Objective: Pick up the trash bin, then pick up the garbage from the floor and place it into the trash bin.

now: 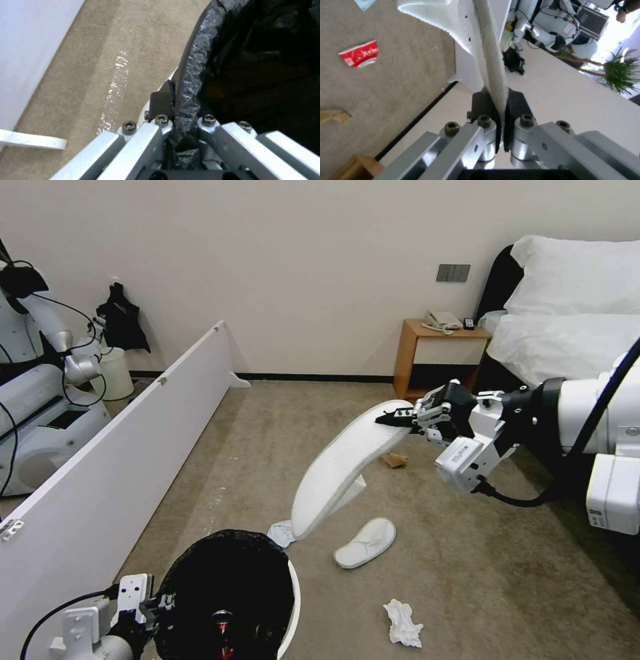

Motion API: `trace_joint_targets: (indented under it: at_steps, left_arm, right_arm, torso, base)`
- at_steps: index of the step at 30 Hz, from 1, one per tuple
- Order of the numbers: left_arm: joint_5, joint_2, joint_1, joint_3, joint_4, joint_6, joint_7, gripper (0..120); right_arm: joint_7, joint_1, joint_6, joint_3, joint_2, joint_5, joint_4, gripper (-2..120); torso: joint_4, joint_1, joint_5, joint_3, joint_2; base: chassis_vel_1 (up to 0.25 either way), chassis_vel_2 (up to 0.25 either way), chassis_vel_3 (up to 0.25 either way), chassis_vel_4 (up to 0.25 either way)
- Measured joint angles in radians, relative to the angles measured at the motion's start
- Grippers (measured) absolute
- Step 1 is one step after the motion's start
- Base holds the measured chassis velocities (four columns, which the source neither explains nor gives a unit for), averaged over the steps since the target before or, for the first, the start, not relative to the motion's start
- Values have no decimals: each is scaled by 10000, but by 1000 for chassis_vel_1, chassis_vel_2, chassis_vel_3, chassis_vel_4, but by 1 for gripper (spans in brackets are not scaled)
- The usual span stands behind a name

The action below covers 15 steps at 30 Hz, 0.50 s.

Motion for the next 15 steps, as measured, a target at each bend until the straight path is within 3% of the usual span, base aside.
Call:
trace_joint_targets:
  at_steps: [15]
  left_arm:
    - [-228,144,-46,34,-41,0,-39,2]
  right_arm:
    - [818,176,-34,76,15,631,178,1]
  torso:
    - [-2,0,2,0,-1]
  base:
    - [0,0,0,0]
